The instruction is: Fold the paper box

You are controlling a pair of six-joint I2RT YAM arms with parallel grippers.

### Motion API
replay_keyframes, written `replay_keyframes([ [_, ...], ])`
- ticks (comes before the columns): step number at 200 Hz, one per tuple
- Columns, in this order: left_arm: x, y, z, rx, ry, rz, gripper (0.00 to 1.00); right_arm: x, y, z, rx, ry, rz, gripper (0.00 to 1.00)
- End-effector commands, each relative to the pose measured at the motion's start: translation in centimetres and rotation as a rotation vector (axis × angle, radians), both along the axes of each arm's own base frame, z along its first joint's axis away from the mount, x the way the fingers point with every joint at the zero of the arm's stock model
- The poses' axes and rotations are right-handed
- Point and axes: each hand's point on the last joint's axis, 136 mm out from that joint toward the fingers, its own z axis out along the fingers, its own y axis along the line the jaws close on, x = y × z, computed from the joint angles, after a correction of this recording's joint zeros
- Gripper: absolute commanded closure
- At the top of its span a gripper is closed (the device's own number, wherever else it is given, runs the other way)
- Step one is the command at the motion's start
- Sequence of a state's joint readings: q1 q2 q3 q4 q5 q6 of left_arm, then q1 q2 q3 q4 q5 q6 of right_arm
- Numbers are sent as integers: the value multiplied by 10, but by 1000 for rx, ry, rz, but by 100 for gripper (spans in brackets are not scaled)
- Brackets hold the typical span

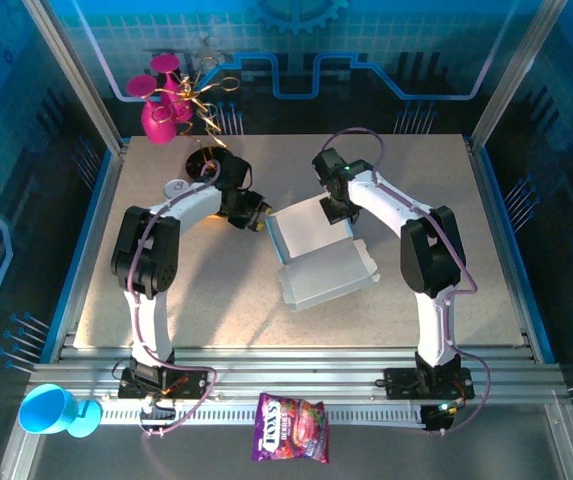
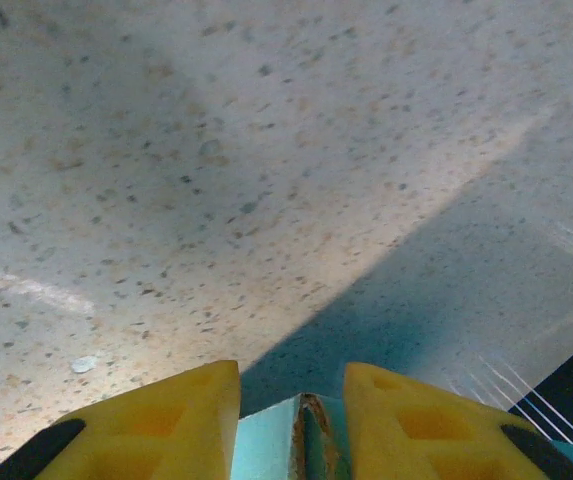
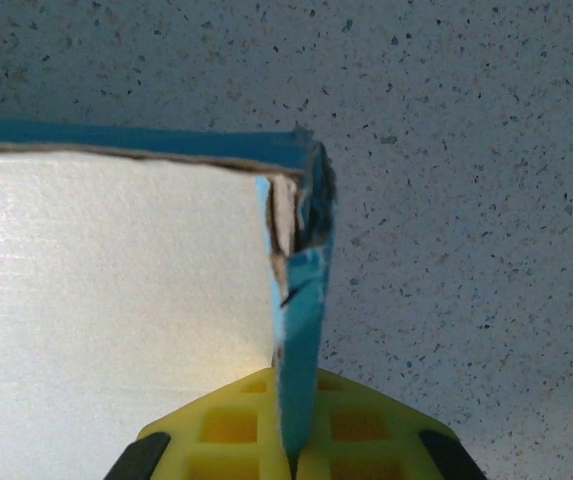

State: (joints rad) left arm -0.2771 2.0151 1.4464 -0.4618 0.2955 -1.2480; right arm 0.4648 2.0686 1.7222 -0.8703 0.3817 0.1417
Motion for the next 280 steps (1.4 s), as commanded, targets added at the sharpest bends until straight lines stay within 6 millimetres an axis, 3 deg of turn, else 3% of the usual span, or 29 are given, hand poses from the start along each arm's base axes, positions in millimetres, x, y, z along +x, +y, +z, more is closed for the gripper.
replay_keyframes([
  [1, -7, -9, 4, -42, 10, -11, 67, -4, 3, 9, 15, -17, -1, 100],
  [118, -10, -19, 3, -67, -5, 8, 100, -9, 9, 8, 22, -14, 5, 100],
  [147, -12, -14, 8, -53, -21, 6, 100, -9, 8, 8, 16, -14, 7, 100],
  [182, -23, 13, 34, 75, -70, -14, 48, -7, 3, 8, 11, -14, 11, 100],
  [190, -26, 18, 40, 92, -85, -24, 40, -6, 3, 9, 10, -15, 15, 100],
  [209, -33, 20, 54, 106, -114, -69, 38, -5, 3, 10, 8, -16, 21, 100],
  [238, -55, 7, 61, 85, -141, -160, 46, -4, 5, 8, 11, -12, 20, 100],
  [280, -87, -20, 32, 123, -77, -296, 49, -4, 6, 7, 17, -6, 21, 100],
])
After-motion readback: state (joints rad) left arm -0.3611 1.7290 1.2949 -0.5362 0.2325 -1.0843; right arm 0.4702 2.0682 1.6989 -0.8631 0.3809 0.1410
